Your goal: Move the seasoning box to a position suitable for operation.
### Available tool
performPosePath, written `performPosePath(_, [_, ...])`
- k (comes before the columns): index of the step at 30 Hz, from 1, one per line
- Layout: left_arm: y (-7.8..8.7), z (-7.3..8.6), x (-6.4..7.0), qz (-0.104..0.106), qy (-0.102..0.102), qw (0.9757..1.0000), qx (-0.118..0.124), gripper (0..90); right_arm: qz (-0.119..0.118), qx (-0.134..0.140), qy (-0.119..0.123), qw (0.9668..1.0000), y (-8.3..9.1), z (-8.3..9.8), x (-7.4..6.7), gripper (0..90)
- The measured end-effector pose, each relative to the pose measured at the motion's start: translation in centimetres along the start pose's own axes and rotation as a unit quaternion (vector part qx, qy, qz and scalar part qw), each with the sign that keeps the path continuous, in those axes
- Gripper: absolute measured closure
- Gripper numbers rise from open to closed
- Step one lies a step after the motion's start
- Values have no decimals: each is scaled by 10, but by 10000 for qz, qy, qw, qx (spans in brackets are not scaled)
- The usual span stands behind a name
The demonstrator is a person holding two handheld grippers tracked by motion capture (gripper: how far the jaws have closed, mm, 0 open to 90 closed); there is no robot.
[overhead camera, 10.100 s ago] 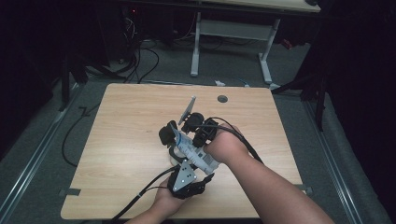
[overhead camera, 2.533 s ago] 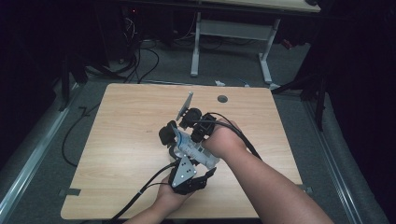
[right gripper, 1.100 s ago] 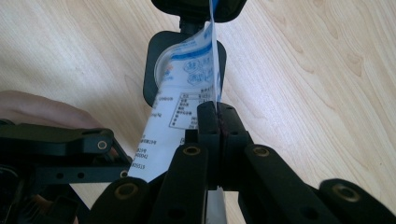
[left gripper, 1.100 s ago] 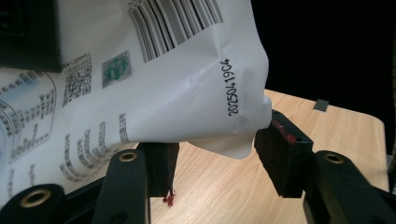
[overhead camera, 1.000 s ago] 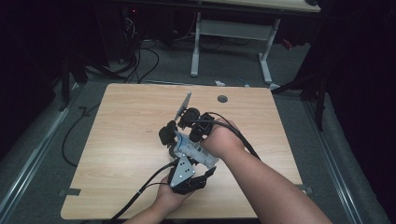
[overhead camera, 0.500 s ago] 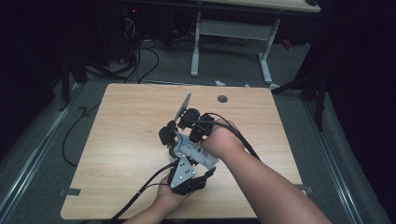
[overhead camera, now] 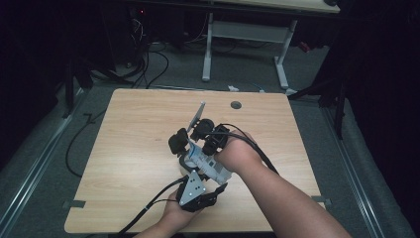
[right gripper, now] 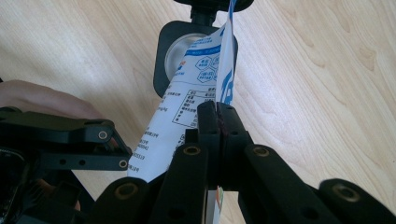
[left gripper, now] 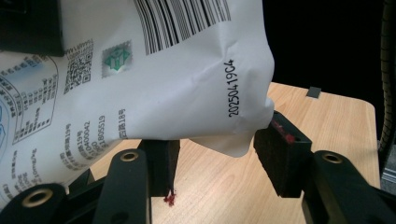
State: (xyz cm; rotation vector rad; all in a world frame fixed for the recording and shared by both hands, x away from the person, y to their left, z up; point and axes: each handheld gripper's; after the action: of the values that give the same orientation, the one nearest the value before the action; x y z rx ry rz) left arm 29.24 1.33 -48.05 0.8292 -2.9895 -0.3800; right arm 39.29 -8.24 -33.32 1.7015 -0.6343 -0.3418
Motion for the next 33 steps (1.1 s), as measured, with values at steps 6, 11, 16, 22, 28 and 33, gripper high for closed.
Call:
performPosePath(6, [1, 4, 0, 6, -6, 10000, -52, 514, -23, -11, -25, 10000, 0, 2, 0, 900])
performPosePath(11, [1, 8, 0, 10, -12, 9999, -99, 516, -34, -37, -31, 10000, 0, 3, 0, 900])
performPosePath(16, [1, 11, 0, 20, 4, 9999, -115, 517, -55, -44, -49, 10000, -1, 4, 0, 900])
performPosePath(22, [1, 15, -1, 30, 50, 9999, -144, 521, -98, -47, -93, 9999, -2, 5, -1, 900])
performPosePath(28, [1, 17, -1, 39, 92, 9998, -148, 532, -92, -36, -94, 9999, 0, 7, 0, 900])
performPosePath(33, [0, 19, -1, 43, 105, 9998, -168, 538, -91, -28, -115, 9999, 1, 9, 0, 900])
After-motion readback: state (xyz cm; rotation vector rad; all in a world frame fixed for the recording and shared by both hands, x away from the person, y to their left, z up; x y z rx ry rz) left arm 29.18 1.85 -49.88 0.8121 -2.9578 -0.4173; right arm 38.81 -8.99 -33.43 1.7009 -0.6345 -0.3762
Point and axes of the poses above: each handheld gripper's, and its own axes: y roughly backward along the jaws, z roughly out of its underside, x roughly to its right
